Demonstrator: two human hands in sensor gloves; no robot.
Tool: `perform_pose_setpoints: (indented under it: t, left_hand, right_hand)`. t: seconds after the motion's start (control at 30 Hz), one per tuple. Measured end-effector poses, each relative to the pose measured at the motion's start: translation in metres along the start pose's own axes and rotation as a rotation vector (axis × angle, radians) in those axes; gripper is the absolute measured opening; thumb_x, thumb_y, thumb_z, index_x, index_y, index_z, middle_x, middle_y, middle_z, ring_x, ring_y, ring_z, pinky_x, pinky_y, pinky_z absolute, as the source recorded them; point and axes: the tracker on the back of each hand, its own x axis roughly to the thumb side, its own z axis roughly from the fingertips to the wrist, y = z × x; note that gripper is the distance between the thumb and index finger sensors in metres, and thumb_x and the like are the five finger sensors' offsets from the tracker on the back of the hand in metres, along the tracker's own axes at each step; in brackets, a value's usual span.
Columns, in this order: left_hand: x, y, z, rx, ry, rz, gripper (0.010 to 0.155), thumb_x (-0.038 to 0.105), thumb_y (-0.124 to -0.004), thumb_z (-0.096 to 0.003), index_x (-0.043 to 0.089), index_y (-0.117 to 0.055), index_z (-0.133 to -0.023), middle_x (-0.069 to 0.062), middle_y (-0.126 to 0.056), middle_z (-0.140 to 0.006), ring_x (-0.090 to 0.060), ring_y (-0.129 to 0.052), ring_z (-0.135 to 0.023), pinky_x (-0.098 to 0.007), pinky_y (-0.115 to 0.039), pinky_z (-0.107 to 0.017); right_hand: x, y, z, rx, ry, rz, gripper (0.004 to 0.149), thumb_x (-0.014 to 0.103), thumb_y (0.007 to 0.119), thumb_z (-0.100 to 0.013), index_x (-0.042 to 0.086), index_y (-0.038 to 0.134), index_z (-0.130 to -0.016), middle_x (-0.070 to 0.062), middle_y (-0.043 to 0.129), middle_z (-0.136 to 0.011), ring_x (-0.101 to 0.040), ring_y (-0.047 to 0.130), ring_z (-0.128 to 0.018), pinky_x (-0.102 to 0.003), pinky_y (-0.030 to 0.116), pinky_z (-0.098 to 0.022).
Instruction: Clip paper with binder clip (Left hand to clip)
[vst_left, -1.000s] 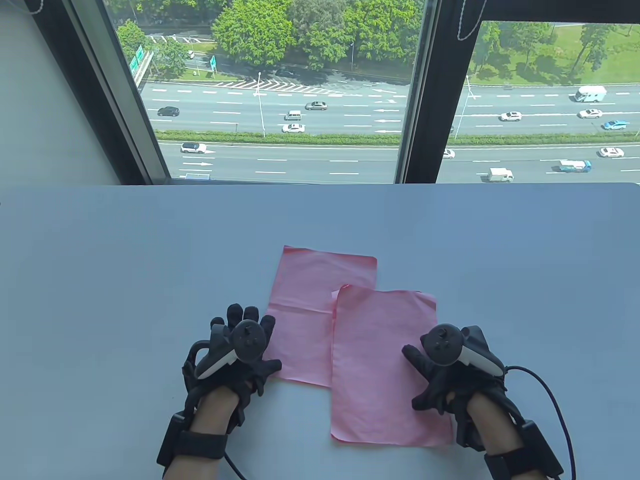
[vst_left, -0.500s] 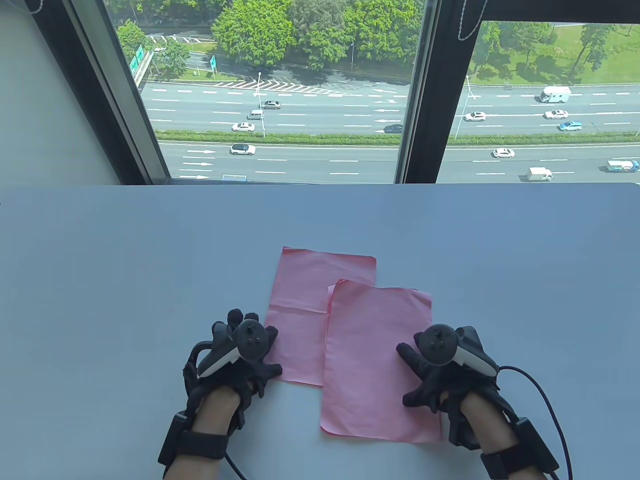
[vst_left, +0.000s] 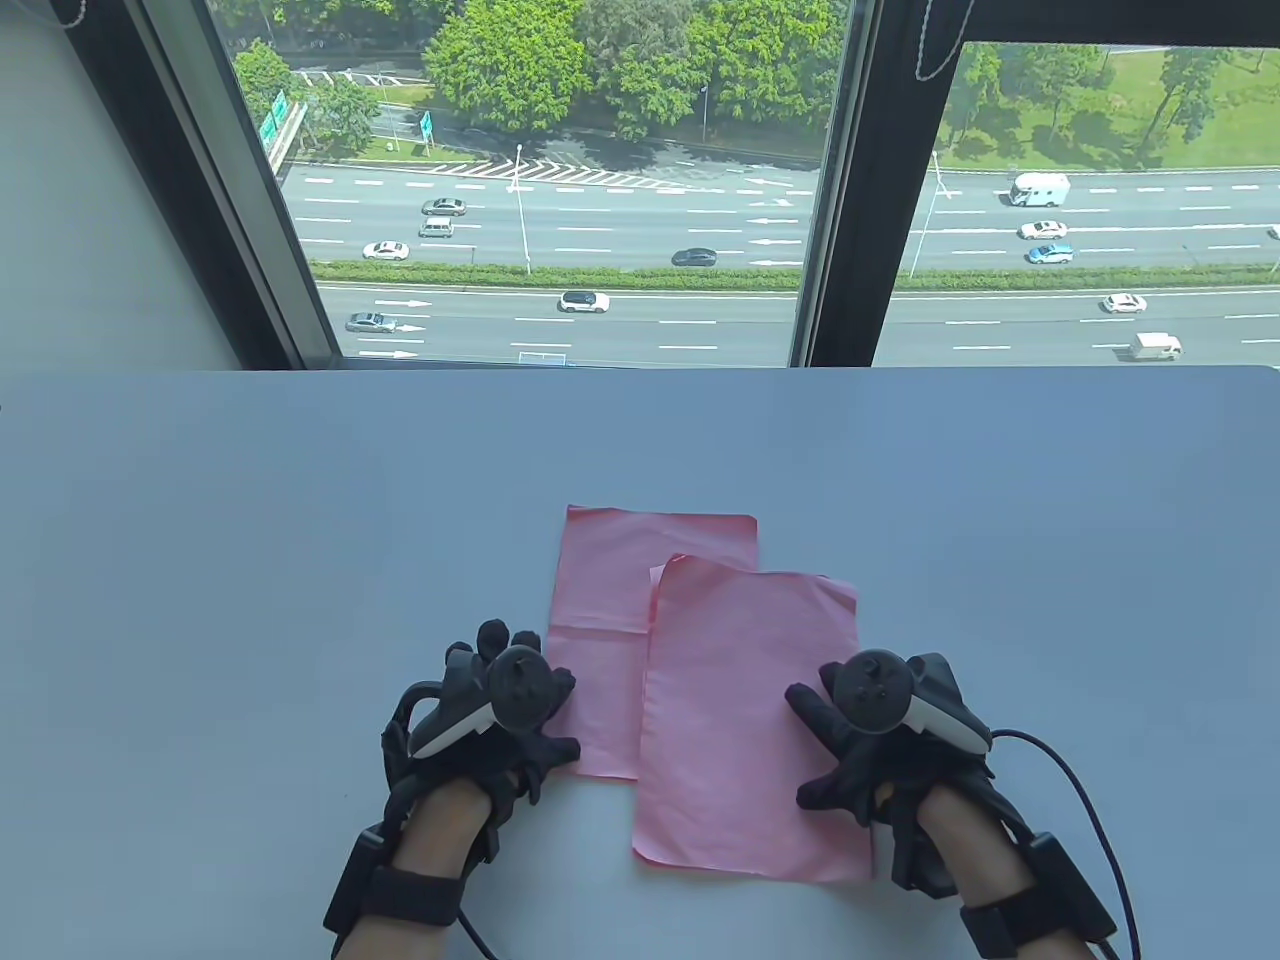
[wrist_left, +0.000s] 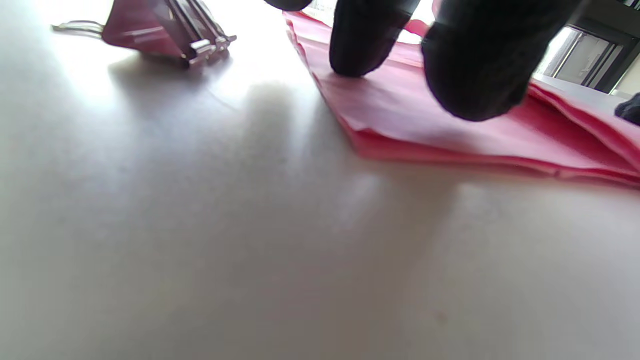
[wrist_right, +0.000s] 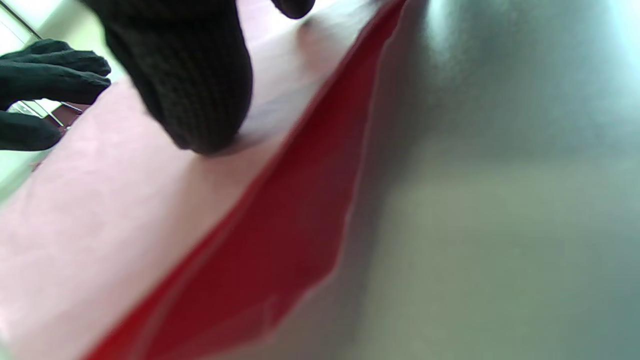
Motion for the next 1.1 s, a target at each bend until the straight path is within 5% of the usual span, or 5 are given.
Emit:
perform_pose_setpoints:
  t: [0.17, 0.53, 1.1]
  left_hand:
    - [-0.008, 0.007, 0.007, 0.043, 0.031, 0.017, 0.078, 0.056, -0.083, -0.0435, 0.029, -0.055, -0.112, -0.007, -0.029, -0.121, -0.035, -0.002, -0.102, -0.059, -0.007, -0.065]
    - [-0.007, -0.006, -0.002, -0.048, 0.037, -0.017, 0.076, 0.056, -0.083, -0.0436, 0.037, -0.053, -0.111, -0.005, -0.026, -0.120, -0.035, -0.001, -0.102, -0.059, -0.007, -0.065]
    - [0.023, -0.008, -0.001, -0.043, -0.033, -0.111, 0.076, 0.057, -0.084, -0.0428, 0.036, -0.056, -0.110, -0.005, -0.024, -0.121, -0.035, 0.002, -0.101, -0.059, -0.004, -0.064]
  right_hand:
    - [-0.006, -0.019, 0.015, -0.103, 0.006, 0.003, 0.095, 0.044, 0.095, -0.038, 0.025, 0.035, -0.109, -0.013, 0.015, -0.111, -0.054, 0.007, -0.093, -0.073, 0.018, -0.061]
    - [-0.006, -0.001, 0.006, 0.030, 0.063, 0.054, 0.096, 0.040, 0.098, -0.038, 0.025, 0.035, -0.109, -0.013, 0.012, -0.110, -0.053, 0.004, -0.091, -0.073, 0.017, -0.061]
    - [0.000, 0.003, 0.000, 0.007, 0.025, 0.038, 0.095, 0.042, 0.095, -0.038, 0.025, 0.034, -0.109, -0.013, 0.012, -0.110, -0.053, 0.003, -0.091, -0.072, 0.016, -0.061]
